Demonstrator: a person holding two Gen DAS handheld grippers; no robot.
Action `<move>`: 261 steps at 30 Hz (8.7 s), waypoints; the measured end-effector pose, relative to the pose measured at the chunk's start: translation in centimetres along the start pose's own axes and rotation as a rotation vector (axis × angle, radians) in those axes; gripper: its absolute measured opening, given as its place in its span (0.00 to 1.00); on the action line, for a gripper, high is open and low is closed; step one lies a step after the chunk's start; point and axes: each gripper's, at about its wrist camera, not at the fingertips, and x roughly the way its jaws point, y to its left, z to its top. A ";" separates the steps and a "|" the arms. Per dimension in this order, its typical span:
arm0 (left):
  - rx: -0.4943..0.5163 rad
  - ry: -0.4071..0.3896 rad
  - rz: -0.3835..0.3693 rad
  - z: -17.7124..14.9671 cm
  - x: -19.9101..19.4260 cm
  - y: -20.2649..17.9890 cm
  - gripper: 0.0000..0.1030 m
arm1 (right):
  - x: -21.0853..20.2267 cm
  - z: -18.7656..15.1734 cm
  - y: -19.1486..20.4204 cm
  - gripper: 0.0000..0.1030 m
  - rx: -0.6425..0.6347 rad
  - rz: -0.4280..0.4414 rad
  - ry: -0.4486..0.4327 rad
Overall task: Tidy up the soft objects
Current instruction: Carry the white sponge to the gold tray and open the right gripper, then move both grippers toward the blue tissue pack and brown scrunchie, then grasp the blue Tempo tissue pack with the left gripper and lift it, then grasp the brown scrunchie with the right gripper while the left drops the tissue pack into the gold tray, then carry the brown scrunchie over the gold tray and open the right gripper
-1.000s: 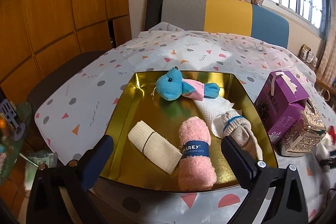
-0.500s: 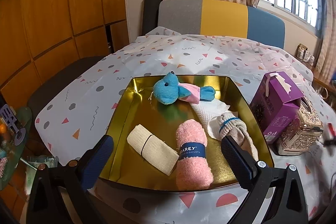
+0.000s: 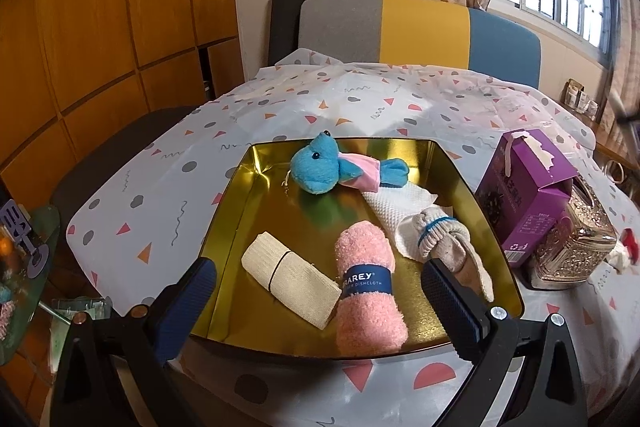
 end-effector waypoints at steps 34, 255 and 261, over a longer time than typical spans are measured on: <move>-0.149 0.037 0.105 -0.6 0.8 6.9 1.00 | 10.3 -9.8 34.0 0.80 -0.407 0.483 0.276; -0.058 0.202 -0.080 1.7 3.5 -0.7 0.47 | 14.8 -11.1 0.0 0.21 -0.159 -0.028 0.045; 0.006 0.140 -0.072 1.9 1.8 -2.2 0.53 | 14.9 -10.7 -0.2 0.21 -0.139 -0.015 0.051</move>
